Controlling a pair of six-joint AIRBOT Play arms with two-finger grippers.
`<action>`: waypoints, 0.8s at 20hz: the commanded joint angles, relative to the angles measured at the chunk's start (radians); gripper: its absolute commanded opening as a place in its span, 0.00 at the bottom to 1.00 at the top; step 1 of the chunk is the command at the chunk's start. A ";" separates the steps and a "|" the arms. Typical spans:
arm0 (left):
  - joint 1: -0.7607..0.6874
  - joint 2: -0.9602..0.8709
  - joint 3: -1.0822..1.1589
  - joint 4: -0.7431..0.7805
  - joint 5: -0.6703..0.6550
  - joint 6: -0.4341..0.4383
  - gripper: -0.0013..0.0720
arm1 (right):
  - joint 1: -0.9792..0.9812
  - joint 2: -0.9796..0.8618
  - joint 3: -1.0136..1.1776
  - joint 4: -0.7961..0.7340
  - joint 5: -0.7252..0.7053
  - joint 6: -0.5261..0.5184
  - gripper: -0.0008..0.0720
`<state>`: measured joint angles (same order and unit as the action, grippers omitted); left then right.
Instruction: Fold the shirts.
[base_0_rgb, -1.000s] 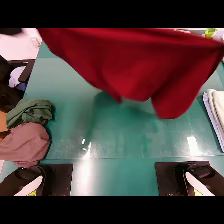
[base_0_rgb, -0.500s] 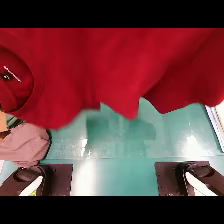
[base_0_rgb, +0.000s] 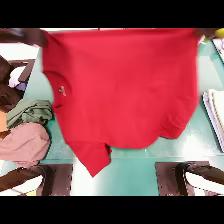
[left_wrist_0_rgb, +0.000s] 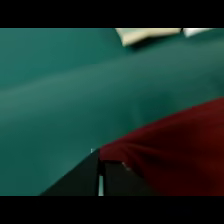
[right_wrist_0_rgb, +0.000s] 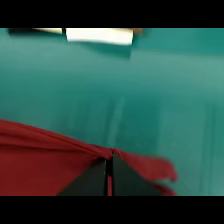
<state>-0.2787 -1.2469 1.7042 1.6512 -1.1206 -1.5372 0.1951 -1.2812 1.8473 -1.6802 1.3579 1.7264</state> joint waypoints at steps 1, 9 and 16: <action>0.004 -0.248 -0.045 0.026 0.055 0.001 0.05 | 0.001 -0.195 -0.098 0.015 -0.047 -0.008 0.03; 0.004 -0.332 -0.016 0.056 -0.012 -0.001 0.73 | -0.012 -0.400 0.072 0.206 -0.061 -0.058 0.54; 0.066 -0.138 -0.284 0.037 -0.304 -0.111 0.73 | -0.025 -0.262 0.049 0.222 0.091 -0.087 0.55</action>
<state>-0.2291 -1.4658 1.5650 1.7042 -1.3331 -1.5997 0.1696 -1.6001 1.9324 -1.4727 1.3972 1.6562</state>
